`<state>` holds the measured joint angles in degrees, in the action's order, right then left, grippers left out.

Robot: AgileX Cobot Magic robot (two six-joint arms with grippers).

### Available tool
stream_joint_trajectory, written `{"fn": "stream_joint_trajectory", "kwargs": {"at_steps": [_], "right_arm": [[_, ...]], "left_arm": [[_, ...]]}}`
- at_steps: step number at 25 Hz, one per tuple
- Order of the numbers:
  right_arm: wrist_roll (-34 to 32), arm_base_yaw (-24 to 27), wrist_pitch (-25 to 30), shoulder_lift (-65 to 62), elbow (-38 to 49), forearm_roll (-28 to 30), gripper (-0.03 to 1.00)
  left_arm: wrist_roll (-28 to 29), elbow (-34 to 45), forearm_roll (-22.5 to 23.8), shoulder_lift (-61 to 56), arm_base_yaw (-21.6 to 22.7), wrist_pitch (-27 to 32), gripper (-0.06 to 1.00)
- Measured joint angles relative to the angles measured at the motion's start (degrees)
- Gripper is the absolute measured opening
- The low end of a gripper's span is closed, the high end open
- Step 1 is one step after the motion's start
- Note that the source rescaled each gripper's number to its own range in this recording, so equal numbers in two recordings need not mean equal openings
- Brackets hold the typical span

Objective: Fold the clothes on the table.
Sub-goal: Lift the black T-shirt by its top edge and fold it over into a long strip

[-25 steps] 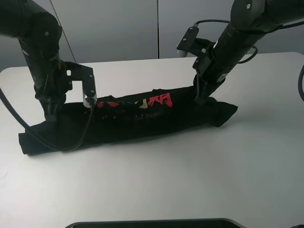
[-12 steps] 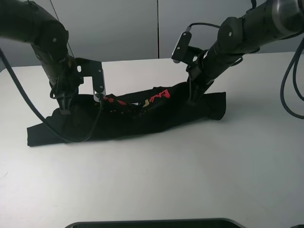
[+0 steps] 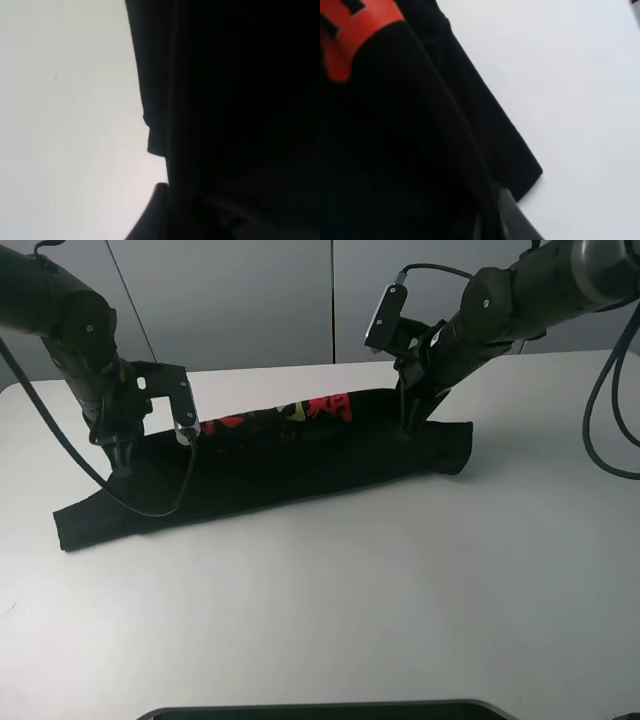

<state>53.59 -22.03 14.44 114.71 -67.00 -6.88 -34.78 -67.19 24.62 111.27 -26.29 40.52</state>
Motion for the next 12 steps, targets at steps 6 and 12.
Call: {"fn": "stream_joint_trajectory", "kwargs": {"at_steps": [6, 12], "right_arm": [[0.00, 0.87, -2.33, 2.63, 0.00, 3.33, 0.00], [0.00, 0.87, -6.56, 5.33, 0.00, 3.78, 0.00]], "left_arm": [[0.00, 0.00, 0.43, 0.35, 0.51, -6.96, 0.00], [0.00, 0.00, 1.16, 0.57, 0.51, -15.53, 0.00]]}}
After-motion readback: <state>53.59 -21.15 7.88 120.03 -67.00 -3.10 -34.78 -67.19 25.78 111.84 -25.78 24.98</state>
